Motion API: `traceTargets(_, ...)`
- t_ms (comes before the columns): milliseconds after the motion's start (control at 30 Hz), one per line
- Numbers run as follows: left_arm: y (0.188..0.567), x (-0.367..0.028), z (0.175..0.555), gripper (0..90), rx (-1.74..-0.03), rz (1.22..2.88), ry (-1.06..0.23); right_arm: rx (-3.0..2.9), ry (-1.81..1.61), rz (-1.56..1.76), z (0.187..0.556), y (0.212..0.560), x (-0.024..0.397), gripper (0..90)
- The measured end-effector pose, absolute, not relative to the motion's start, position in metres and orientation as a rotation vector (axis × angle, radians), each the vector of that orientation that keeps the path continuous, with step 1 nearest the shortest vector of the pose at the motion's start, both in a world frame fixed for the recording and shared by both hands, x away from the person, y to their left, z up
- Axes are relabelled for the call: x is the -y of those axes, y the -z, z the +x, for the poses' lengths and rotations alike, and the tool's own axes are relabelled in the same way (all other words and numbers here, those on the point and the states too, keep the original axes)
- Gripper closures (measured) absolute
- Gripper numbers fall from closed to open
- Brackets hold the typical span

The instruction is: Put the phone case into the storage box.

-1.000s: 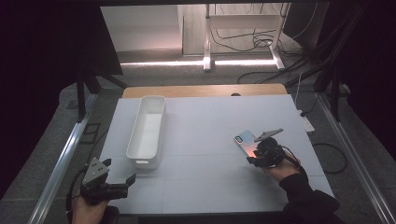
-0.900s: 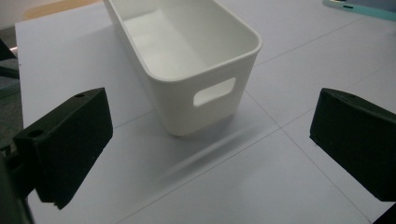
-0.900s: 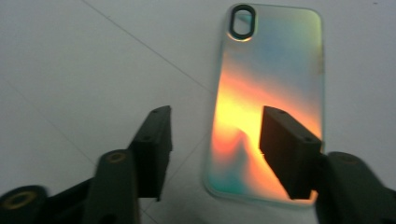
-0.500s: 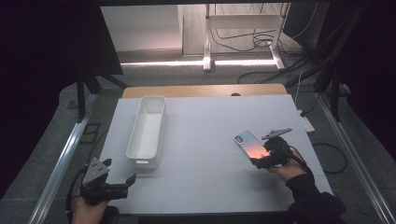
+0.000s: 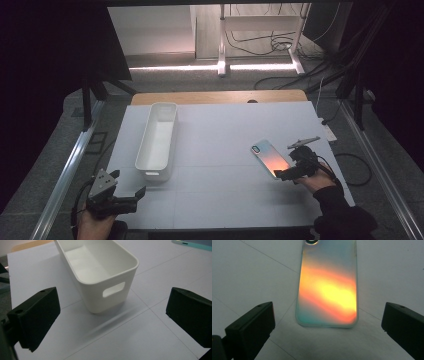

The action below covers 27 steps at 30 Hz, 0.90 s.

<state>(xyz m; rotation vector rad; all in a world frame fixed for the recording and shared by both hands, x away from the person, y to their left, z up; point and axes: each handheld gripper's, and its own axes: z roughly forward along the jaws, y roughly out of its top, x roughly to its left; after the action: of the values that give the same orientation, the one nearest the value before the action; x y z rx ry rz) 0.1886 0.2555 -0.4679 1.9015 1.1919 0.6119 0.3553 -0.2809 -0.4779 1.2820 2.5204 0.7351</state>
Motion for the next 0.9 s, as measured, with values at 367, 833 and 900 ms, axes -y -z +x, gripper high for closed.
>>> traceTargets(367,0.468,-0.255,0.189,0.0,-1.195,1.902,-0.613,-2.564,-0.690,1.270,0.368,0.477,0.276,0.0)
traceTargets(833,0.468,-0.256,0.189,0.1,-1.195,1.899,-0.610,-2.608,-0.560,1.292,0.391,0.474,0.268,0.0)
traceTargets(900,0.468,-0.256,0.189,0.0,-1.194,1.900,-0.610,-2.621,-0.546,1.303,0.393,0.475,0.266,0.0)
